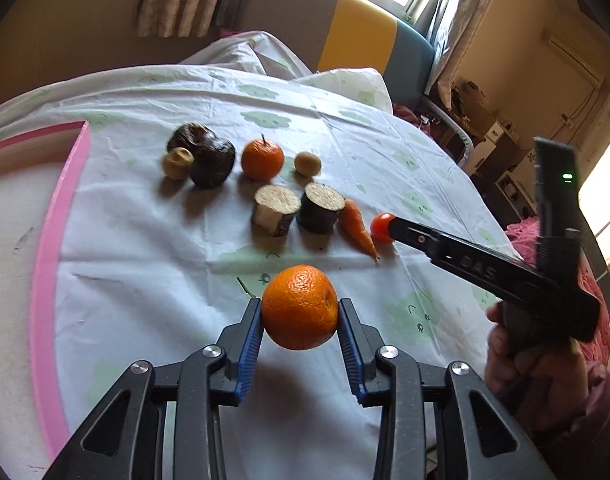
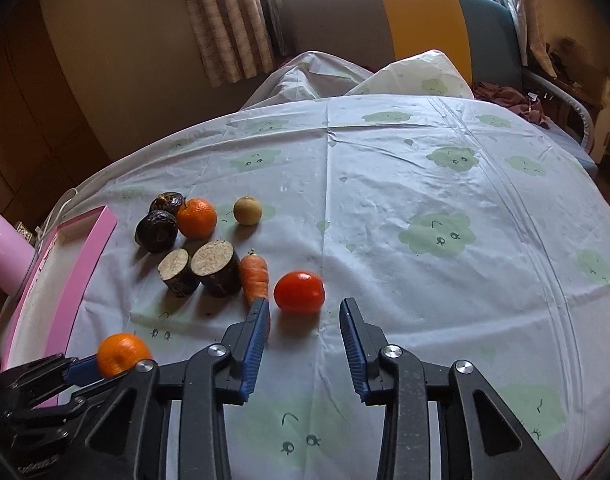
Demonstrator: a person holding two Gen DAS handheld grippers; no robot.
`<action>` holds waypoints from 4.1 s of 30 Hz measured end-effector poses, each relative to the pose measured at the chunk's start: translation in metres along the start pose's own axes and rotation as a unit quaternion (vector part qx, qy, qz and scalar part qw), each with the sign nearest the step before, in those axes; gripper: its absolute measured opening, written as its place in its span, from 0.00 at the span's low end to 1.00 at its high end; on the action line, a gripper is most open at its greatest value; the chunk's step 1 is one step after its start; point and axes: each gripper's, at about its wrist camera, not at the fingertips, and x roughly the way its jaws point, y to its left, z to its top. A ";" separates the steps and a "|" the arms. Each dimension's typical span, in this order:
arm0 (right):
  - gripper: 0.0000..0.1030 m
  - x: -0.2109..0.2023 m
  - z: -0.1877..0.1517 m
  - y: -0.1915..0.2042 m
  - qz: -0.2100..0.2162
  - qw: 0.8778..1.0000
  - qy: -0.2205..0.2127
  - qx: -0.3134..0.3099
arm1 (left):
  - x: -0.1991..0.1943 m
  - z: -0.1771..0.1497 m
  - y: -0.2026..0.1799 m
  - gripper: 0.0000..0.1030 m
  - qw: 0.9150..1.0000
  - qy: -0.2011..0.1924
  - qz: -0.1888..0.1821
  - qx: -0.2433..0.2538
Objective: Organize fruits
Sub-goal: 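Grasp the mandarin with the left gripper while the right gripper grasps the red tomato, then place the mandarin in the pink tray with the left gripper while the right places the tomato there, then grasp the light cut log slice with the left gripper while the right grasps the carrot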
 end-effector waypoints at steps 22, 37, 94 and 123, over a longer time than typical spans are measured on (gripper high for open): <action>0.29 0.025 0.005 0.018 -0.042 0.998 0.015 -0.045 | -0.064 0.005 0.173 0.38 0.964 -0.036 0.185 -0.185; 0.29 -0.021 -0.001 0.057 0.005 0.996 -0.033 -0.083 | -0.087 -0.017 0.153 0.48 0.961 -0.047 0.206 -0.181; 0.53 -0.015 -0.036 0.117 0.068 0.993 0.015 -0.091 | -0.104 -0.026 0.106 0.48 0.979 -0.066 0.148 -0.126; 0.37 -0.009 -0.030 0.028 -0.012 0.999 0.008 -0.034 | 0.008 0.034 0.005 0.47 0.998 0.016 0.057 0.026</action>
